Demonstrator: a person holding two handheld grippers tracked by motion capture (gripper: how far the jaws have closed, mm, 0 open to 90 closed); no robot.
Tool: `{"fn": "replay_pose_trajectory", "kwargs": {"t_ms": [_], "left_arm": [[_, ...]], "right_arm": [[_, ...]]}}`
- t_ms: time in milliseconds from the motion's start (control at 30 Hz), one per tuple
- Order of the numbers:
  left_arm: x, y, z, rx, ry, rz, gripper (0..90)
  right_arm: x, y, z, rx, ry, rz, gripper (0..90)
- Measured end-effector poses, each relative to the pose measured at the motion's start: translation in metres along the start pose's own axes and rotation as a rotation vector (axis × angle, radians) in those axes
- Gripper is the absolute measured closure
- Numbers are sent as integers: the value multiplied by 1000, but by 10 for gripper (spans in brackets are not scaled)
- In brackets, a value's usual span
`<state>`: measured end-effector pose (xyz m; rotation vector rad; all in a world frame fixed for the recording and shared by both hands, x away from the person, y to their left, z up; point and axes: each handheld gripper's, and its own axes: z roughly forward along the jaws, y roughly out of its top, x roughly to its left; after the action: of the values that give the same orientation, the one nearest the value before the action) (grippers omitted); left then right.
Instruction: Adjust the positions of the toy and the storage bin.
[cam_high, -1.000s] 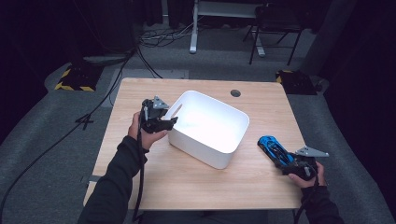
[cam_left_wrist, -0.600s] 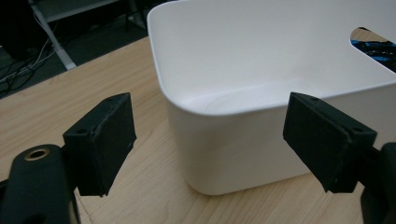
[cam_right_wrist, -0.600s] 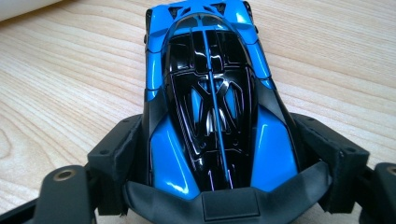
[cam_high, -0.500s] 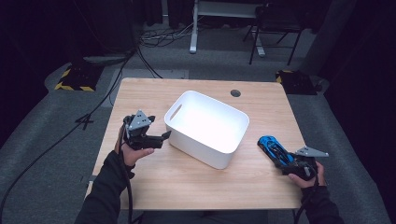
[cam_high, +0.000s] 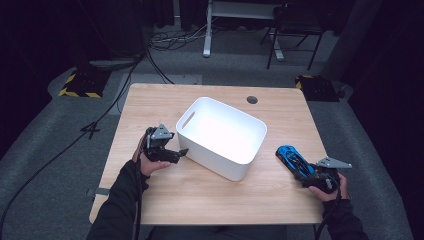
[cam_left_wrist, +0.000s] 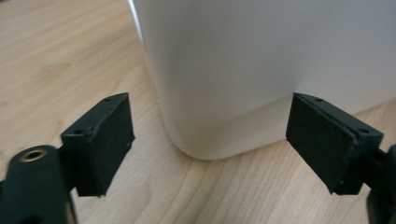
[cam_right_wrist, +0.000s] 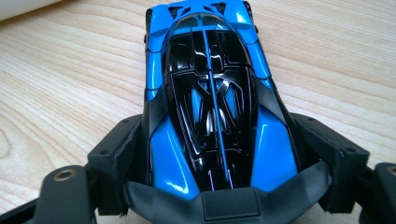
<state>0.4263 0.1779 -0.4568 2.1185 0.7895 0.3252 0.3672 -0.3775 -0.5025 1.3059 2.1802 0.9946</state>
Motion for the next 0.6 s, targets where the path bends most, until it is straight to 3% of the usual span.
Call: {"fn": "replay_pose_trajectory", "kwargs": {"t_ms": [67, 133, 167, 233, 333, 500, 600], "left_arm": [[-4, 0, 5, 17, -34, -8, 172], [-11, 0, 8, 31, -10, 24, 154], [-14, 0, 10, 35, -11, 14, 153], [-17, -1, 10, 16, -15, 32, 180], [-27, -1, 12, 28, -28, 56, 212], [-50, 0, 19, 32, -93, 81, 227], [-65, 1, 25, 45, -128, 140, 265]], "right_arm": [[0, 0, 0, 0, 0, 1, 229], [0, 0, 0, 0, 0, 0, 229], [0, 0, 0, 0, 1, 1, 229], [0, 0, 0, 0, 1, 1, 229], [0, 0, 0, 0, 0, 1, 229], [0, 0, 0, 0, -1, -1, 229], [0, 0, 0, 0, -1, -2, 229]]}}
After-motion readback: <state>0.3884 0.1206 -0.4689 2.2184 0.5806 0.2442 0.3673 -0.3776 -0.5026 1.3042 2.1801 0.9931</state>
